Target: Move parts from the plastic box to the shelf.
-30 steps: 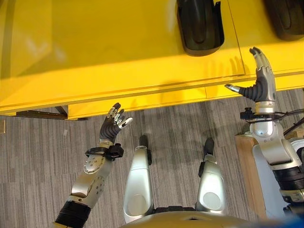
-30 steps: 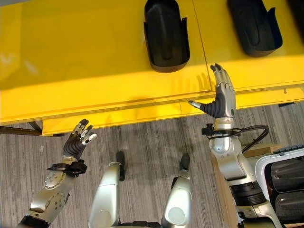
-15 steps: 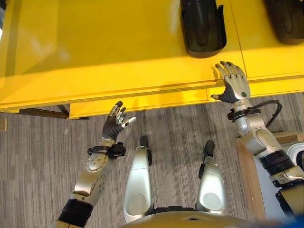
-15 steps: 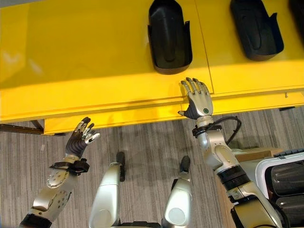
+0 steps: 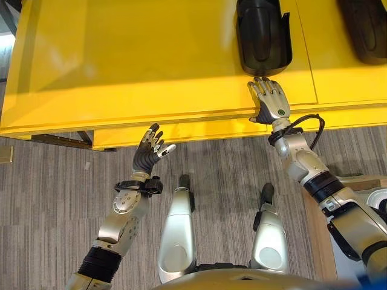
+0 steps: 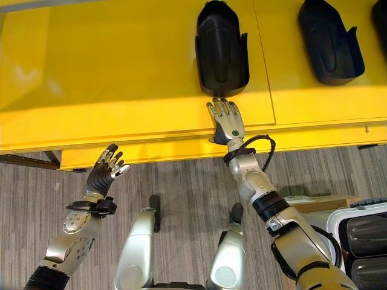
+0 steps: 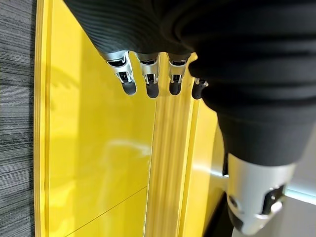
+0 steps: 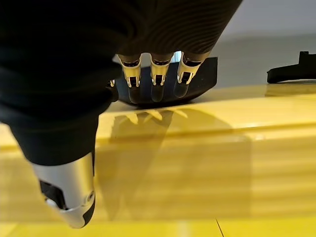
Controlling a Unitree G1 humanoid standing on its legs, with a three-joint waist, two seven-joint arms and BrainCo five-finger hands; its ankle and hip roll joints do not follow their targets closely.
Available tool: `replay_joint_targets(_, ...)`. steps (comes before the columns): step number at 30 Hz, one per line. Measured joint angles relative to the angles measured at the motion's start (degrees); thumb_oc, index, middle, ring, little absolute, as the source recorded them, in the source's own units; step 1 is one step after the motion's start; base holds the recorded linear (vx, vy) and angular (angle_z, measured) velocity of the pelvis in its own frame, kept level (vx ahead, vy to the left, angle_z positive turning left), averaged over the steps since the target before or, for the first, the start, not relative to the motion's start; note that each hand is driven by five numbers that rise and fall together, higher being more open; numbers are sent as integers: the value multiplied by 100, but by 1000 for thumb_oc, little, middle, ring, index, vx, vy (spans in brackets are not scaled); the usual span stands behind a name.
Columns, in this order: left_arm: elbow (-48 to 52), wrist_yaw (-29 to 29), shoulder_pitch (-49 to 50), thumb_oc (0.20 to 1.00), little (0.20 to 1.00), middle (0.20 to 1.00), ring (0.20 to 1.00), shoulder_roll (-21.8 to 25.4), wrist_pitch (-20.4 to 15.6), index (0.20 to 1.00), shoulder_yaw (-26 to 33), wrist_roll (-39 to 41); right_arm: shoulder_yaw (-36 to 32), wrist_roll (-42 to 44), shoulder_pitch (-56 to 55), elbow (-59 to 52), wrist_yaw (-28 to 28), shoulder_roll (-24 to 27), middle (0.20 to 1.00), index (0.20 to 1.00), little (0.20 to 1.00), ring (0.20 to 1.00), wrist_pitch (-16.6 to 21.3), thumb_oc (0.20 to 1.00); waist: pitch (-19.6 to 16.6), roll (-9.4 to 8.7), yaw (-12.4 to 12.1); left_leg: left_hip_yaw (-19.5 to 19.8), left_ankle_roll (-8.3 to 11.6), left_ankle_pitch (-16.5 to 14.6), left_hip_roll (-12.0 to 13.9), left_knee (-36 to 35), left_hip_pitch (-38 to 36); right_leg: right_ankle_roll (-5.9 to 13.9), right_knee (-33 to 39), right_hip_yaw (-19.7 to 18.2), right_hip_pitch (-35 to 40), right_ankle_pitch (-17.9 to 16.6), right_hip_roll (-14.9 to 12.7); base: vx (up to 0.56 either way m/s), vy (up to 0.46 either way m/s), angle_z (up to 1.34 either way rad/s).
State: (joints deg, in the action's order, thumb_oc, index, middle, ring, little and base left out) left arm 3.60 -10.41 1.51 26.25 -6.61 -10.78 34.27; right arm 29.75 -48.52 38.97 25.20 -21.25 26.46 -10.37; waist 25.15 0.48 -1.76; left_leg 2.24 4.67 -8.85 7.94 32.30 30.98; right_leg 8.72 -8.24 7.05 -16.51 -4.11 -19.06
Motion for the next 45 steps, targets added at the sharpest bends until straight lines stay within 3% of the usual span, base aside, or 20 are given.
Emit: replay_joint_targets(45, -1, 14, 81, 1000, 1000, 1000, 1000, 2, -34, 1000, 9, 9, 73, 507, 424, 621, -161, -61, 1000, 1000, 1000, 1000, -38, 1000, -21, 4, -78, 54, -8, 16, -4, -9, 54, 17, -99, 9, -88, 33, 5, 0, 0, 0)
